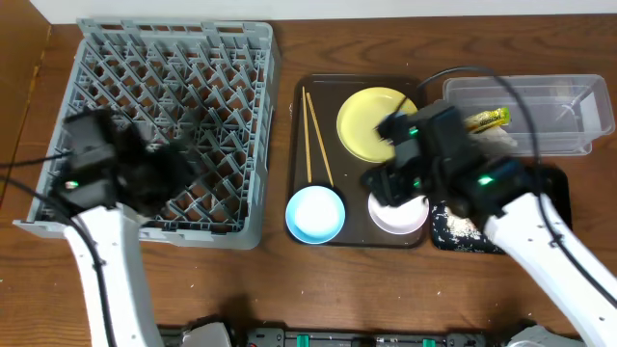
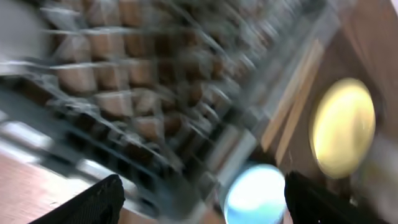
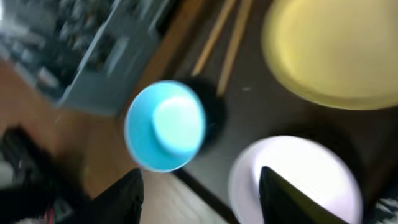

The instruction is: Sort waste into correct bins and load items into the dishwasher

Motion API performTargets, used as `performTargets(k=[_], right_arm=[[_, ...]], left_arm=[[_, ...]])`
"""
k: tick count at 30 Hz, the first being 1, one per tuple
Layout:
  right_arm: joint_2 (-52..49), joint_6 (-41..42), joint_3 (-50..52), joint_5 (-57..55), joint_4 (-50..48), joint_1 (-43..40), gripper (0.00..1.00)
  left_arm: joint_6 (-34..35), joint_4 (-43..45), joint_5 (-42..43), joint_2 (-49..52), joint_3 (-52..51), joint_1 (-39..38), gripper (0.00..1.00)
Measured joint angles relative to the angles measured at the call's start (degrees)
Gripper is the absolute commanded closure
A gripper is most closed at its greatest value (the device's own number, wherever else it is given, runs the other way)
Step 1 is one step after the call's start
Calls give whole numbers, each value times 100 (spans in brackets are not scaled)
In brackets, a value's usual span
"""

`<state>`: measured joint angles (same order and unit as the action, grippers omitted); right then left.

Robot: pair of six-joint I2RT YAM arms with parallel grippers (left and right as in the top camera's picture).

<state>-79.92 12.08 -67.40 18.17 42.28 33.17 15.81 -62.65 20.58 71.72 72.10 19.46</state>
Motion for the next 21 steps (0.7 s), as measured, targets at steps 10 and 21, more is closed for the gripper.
performTargets(k=[10,21], right_arm=[[-1054,376,0,-599,-483,627,39],[-1150,448,0,-627,-647,627,1]], left_arm=[[-695,-726,-136,-310,4,-1735,16],[-798,-962,-275,-310,4,-2146,2]])
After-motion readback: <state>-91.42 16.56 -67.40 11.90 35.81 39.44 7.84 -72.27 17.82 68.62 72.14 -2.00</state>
